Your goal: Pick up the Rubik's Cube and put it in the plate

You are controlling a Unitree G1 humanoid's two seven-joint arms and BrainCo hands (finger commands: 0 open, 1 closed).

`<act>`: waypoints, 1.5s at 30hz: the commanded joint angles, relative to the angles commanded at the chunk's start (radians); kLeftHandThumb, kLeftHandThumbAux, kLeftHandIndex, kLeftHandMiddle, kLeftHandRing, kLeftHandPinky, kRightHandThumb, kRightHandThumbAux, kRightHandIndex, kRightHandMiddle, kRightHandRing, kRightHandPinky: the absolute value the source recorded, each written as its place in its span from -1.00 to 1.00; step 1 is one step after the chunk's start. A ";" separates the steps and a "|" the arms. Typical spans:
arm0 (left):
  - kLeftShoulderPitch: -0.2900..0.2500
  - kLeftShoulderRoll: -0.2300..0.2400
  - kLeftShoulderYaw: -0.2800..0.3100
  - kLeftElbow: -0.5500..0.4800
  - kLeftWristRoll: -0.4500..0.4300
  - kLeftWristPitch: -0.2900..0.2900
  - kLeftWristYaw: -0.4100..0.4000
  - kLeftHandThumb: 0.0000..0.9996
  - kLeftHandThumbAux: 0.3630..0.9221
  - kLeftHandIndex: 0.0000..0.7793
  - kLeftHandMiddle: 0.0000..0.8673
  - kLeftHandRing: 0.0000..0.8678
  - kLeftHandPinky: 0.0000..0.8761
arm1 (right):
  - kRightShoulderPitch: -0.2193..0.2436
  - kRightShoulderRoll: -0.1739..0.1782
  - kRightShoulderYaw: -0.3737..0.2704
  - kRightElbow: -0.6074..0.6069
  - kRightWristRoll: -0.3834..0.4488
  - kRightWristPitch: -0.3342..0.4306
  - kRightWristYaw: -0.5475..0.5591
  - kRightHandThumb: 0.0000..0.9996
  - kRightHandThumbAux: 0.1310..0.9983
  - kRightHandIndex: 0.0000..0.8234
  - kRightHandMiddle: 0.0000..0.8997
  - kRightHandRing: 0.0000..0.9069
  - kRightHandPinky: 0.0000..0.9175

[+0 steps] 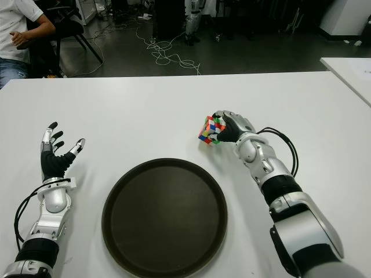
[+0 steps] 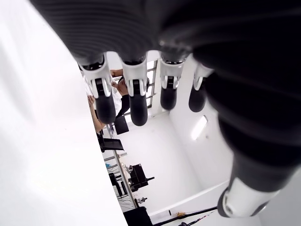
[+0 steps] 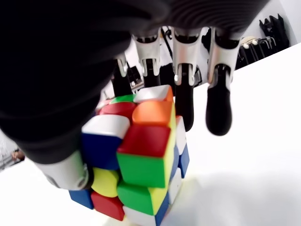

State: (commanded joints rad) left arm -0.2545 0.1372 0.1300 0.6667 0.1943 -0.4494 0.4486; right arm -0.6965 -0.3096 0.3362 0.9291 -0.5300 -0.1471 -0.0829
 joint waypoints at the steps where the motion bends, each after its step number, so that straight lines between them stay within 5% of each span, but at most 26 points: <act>1: -0.001 -0.001 0.001 0.001 -0.001 -0.001 0.000 -1.00 0.37 -0.83 -0.80 -0.75 -0.60 | 0.000 0.001 -0.003 0.001 0.004 -0.001 -0.003 0.40 0.37 0.06 0.67 0.65 0.60; 29: -0.005 -0.007 0.006 0.004 -0.014 0.005 0.000 -1.00 0.42 -0.86 -0.82 -0.77 -0.62 | 0.029 0.010 -0.080 -0.027 0.094 -0.061 -0.006 0.40 0.37 0.07 0.77 0.74 0.69; 31: -0.005 -0.007 0.006 0.003 -0.013 0.007 -0.001 -1.00 0.41 -0.86 -0.82 -0.77 -0.66 | 0.043 0.006 -0.089 -0.053 0.102 -0.064 0.000 0.40 0.37 0.07 0.77 0.74 0.69; 37: -0.005 -0.004 0.004 0.002 -0.004 0.014 0.003 -1.00 0.35 -0.85 -0.80 -0.76 -0.65 | 0.188 -0.006 -0.139 -0.364 0.181 -0.025 0.096 0.40 0.37 0.07 0.78 0.78 0.75; 41: -0.007 -0.001 0.004 0.008 0.001 0.012 0.006 -1.00 0.34 -0.83 -0.78 -0.74 -0.61 | 0.221 -0.004 -0.158 -0.445 0.219 0.000 0.145 0.40 0.37 0.07 0.78 0.79 0.75; 45: -0.007 0.002 0.003 0.013 0.005 0.007 0.007 -1.00 0.32 -0.83 -0.80 -0.75 -0.64 | 0.261 0.018 -0.197 -0.524 0.335 -0.058 0.225 0.40 0.37 0.06 0.75 0.76 0.72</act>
State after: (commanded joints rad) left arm -0.2618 0.1388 0.1332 0.6799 0.1994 -0.4420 0.4558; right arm -0.4352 -0.2916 0.1397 0.4049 -0.1954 -0.2046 0.1423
